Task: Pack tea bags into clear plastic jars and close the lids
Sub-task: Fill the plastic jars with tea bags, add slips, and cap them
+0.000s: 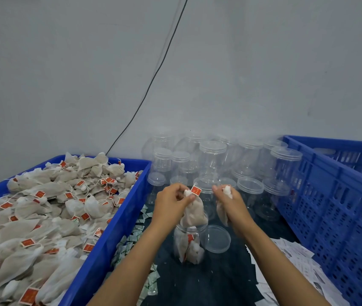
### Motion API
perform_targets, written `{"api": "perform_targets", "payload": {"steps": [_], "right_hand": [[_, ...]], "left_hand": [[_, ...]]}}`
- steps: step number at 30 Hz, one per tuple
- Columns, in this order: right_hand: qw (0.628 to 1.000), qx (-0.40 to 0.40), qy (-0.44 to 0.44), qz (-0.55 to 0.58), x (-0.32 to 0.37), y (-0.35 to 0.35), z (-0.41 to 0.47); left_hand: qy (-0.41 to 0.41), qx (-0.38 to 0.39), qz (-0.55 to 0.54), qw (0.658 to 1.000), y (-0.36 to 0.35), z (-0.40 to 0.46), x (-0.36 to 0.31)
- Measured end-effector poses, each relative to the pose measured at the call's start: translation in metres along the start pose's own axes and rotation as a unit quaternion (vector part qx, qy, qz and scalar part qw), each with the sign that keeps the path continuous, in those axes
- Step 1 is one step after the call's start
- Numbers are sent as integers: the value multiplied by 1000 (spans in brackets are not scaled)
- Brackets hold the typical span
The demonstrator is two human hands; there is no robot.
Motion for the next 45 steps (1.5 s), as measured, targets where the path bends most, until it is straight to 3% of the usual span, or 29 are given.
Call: {"api": "perform_targets", "payload": {"steps": [4,7,10,12,14,19,22,24,27,31,38,40,43,45], "right_hand": [[986,4,-59,158,-4,8,4],[972,42,-43,227,3,8,2],[983,82,-13,163,12,2,-1],[992,90,-19,86,11,-4,-1],[996,89,-15,29,8,-7,1],[987,77,90,-112,12,-17,3],[946,88,161,-268,18,-28,-1],[889,93,207,-399,19,-39,-4],[787,75,282,-544,23,-52,-5],[724,101,332,-596,28,-65,-7],[665,294,210,-654,21,-70,-3],[701,290,204,-619,26,-64,-4],[871,199,197,-403,36,-39,-6],[954,121,175,-209,32,-12,-9]], "left_hand": [[-5,-14,36,999,1,-2,2],[-25,20,143,989,-1,-5,1],[-62,77,312,945,-7,-8,1],[-62,122,361,923,-10,-9,6],[-58,112,316,940,-7,-9,7],[-6,-53,110,992,30,-7,13],[59,-110,68,990,48,-17,28],[95,-134,56,985,56,-25,43],[164,-98,66,979,55,-37,69],[188,-48,193,962,49,-54,91],[181,-13,330,926,51,-53,105],[181,-5,345,921,54,-48,109],[168,7,373,912,52,-41,109],[164,20,397,903,47,-39,109]]}}
Point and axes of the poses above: each hand's wrist, its own z-axis towards the middle knuckle, its own y-axis out of the back of the hand, x = y × z, the point moved 5 cm from there along z, towards the middle knuckle, and after that the axes turned 8 degrees about -z, right-handed, at the moved point
